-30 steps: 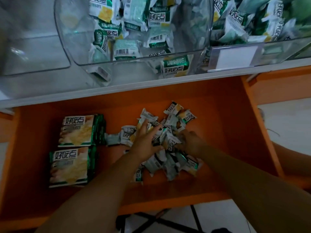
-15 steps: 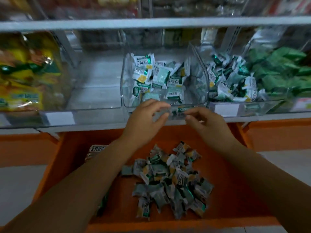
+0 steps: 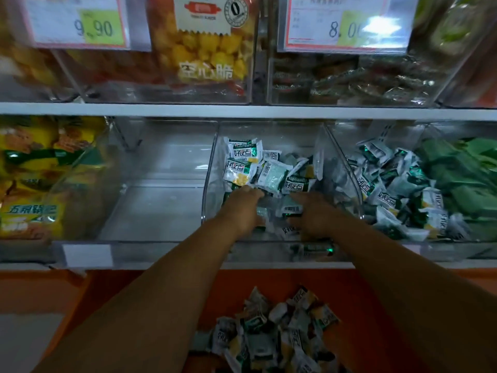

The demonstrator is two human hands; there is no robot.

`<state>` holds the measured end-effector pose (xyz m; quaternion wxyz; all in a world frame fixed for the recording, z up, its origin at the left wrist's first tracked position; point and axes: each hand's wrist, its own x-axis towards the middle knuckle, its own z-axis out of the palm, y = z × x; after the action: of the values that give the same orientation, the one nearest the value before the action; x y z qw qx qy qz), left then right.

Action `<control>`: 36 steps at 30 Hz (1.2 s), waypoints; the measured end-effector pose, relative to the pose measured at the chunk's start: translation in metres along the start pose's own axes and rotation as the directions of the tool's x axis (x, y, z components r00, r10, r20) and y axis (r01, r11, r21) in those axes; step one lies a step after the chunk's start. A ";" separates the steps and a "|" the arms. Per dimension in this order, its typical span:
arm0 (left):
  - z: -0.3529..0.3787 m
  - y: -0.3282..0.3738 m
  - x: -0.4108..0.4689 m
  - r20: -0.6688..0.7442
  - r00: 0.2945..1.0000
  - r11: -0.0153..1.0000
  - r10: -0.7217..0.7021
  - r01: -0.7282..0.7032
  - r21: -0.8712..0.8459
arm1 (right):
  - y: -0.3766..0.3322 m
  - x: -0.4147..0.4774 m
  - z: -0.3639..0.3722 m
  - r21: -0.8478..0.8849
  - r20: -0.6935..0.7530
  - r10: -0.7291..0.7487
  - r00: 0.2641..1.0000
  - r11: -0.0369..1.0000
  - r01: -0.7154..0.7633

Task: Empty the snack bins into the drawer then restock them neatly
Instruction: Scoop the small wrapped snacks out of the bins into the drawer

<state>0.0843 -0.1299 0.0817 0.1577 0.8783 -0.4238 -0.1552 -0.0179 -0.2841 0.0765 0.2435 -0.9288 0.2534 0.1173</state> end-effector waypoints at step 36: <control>-0.032 0.031 -0.060 -0.498 0.867 0.959 0.032 -0.166 -0.228 | -0.023 -0.099 -0.024 0.580 -0.548 -0.109 0.829 0.665 0.471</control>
<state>0.0402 -0.0960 0.1313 0.3827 0.8369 -0.3904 0.0253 -0.0869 -0.2380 0.1401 0.5203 -0.7963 0.1726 -0.2558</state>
